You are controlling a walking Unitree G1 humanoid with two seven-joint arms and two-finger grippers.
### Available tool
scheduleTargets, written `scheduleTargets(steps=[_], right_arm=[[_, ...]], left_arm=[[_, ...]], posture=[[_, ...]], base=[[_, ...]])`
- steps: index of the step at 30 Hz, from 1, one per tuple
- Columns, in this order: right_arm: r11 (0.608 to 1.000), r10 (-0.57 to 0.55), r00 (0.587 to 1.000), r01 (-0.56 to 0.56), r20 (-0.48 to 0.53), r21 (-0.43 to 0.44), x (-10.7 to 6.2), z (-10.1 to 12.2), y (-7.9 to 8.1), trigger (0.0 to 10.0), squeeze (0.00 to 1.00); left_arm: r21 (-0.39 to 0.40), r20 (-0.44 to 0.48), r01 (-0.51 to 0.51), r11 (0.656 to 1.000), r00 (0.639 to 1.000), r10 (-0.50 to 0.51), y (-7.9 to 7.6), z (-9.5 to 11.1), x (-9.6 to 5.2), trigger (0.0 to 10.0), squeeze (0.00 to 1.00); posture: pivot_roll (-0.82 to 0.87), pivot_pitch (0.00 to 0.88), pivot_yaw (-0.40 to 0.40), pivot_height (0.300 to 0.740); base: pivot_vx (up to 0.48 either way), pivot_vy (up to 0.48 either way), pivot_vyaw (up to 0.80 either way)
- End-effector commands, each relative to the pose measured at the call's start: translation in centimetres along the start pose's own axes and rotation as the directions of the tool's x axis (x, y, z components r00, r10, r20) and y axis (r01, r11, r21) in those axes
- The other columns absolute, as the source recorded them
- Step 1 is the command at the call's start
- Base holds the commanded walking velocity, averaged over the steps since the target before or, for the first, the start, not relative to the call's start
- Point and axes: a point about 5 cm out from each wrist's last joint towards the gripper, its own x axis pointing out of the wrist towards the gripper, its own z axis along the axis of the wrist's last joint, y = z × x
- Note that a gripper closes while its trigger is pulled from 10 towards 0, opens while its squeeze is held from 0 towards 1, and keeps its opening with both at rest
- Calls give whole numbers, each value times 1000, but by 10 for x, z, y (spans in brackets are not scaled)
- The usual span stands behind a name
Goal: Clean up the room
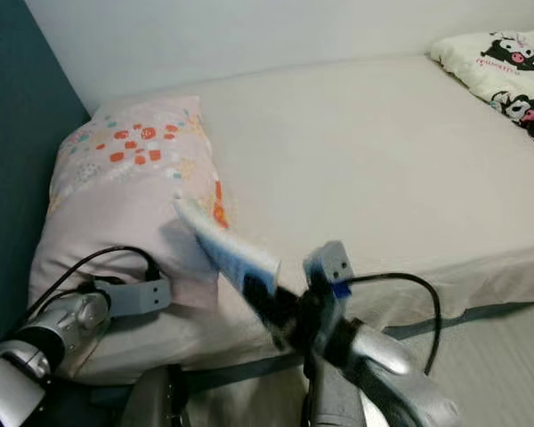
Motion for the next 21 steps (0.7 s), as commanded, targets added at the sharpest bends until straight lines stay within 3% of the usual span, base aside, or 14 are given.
scheduleTargets(steps=[1,2,4,6,7,8,9,10,12,17,21], right_arm=[[991,126,992,-125,-5,45,-3,-1,15,10000,0],[991,126,992,-125,-5,45,-3,-1,15,10000,0],[999,-30,997,32,-68,38,-24,-10,-4,10000,0],[999,-30,997,32,-68,38,-24,-10,-4,10000,0],[977,-215,975,215,-55,-8,-33,-10,-26,10000,0],[944,-329,944,329,28,5,-38,-1,-40,10000,0],[944,-329,944,329,28,5,-38,-1,-40,10000,0],[937,-351,932,348,97,42,-38,7,-44,10000,0],[968,-250,959,241,135,73,-26,11,-34,10000,0],[986,-155,983,149,99,69,-3,5,-27,10000,0],[994,-69,992,60,103,87,15,6,-19,10000,0]], left_arm=[[-44,27,33,998,999,-32,-4,-3,-2,10000,0],[-44,27,33,998,999,-32,-4,-3,-2,10000,0],[-141,124,104,984,988,-87,-12,4,-4,10000,0],[-141,124,104,984,988,-87,-12,4,-4,10000,0],[-162,160,133,978,981,-107,-17,5,-6,10000,0],[-181,188,149,972,976,-114,-22,6,-7,10000,0],[-181,188,149,972,976,-114,-22,6,-7,10000,0],[-196,205,163,967,971,-122,-27,6,-9,10000,0],[-243,234,176,954,965,-118,-33,7,-10,10000,0],[-293,246,168,941,964,-96,-35,6,-12,10000,0],[-379,267,194,905,959,-93,-33,3,-15,10000,0]], posture=[[-114,218,13,587],[-114,218,13,587],[-104,214,14,587],[-104,214,14,587],[-99,210,26,587],[-99,206,31,587],[-99,206,31,587],[-97,203,37,587],[-87,195,35,587],[-78,188,27,587],[-75,178,16,587]], base=[[0,0,0],[0,0,0],[0,0,0],[0,0,0],[0,0,0],[0,0,0],[0,0,0],[0,0,0],[0,0,0],[0,0,0],[0,0,0]])
